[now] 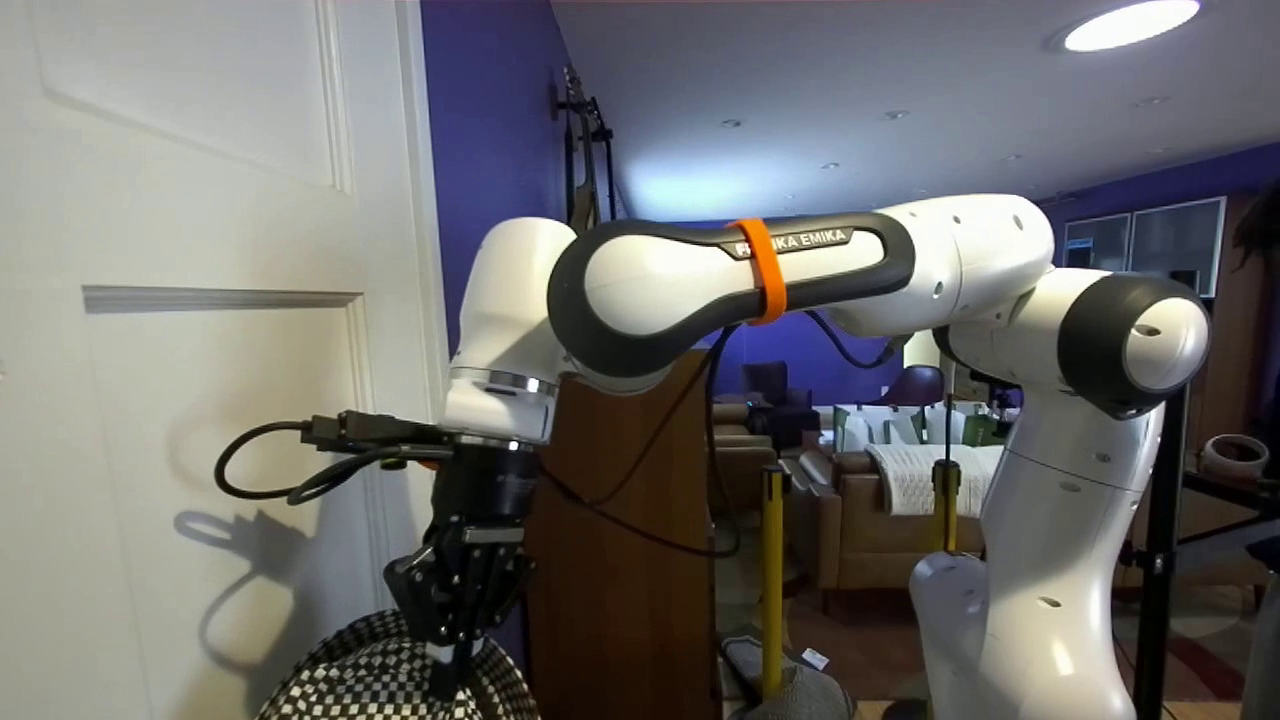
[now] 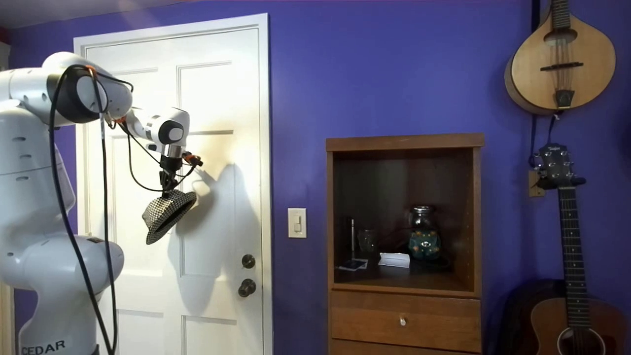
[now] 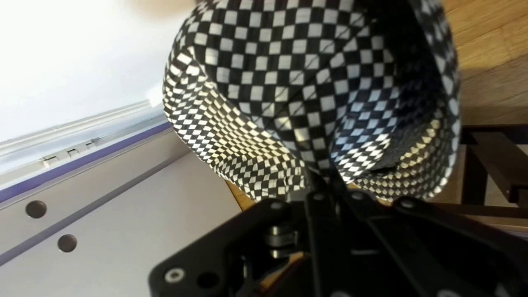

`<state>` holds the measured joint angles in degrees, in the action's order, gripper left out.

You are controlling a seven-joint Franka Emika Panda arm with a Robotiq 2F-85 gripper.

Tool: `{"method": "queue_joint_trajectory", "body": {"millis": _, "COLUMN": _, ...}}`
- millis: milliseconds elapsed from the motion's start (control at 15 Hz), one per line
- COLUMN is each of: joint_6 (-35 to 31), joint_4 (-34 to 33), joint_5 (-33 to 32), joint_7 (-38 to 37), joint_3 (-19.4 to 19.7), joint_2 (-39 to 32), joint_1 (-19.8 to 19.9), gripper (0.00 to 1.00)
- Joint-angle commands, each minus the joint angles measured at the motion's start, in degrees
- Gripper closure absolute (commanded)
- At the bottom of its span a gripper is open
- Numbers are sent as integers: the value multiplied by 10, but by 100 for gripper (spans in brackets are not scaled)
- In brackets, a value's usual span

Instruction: Hang the hat on the door

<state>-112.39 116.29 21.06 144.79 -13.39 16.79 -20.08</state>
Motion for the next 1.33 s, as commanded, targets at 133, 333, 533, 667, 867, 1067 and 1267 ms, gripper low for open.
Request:
{"method": "queue_joint_trajectory", "body": {"millis": 133, "joint_6": -6, "joint_4": 10, "joint_5": 2, "joint_7": -1, "joint_3": 4, "joint_2": 8, "joint_1": -7, "gripper": 96}}
{"method": "queue_joint_trajectory", "body": {"millis": 333, "joint_6": -50, "joint_4": 22, "joint_5": 6, "joint_7": 19, "joint_3": -1, "joint_2": 5, "joint_1": -12, "gripper": 99}}
{"method": "queue_joint_trajectory", "body": {"millis": 533, "joint_6": -106, "joint_4": 33, "joint_5": 9, "joint_7": 43, "joint_3": -7, "joint_2": -5, "joint_1": -23, "gripper": 99}}
{"method": "queue_joint_trajectory", "body": {"millis": 667, "joint_6": -153, "joint_4": 38, "joint_5": 13, "joint_7": 56, "joint_3": -12, "joint_2": -17, "joint_1": -32, "gripper": 99}}
{"method": "queue_joint_trajectory", "body": {"millis": 867, "joint_6": -187, "joint_4": 24, "joint_5": 23, "joint_7": 68, "joint_3": -16, "joint_2": -49, "joint_1": -46, "gripper": 99}}
{"method": "queue_joint_trajectory", "body": {"millis": 1067, "joint_6": -144, "joint_4": 19, "joint_5": 14, "joint_7": 56, "joint_3": -16, "joint_2": -47, "joint_1": -47, "gripper": 99}}
{"method": "queue_joint_trajectory", "body": {"millis": 1267, "joint_6": -121, "joint_4": 25, "joint_5": 17, "joint_7": 64, "joint_3": -10, "joint_2": -26, "joint_1": -45, "gripper": 99}}
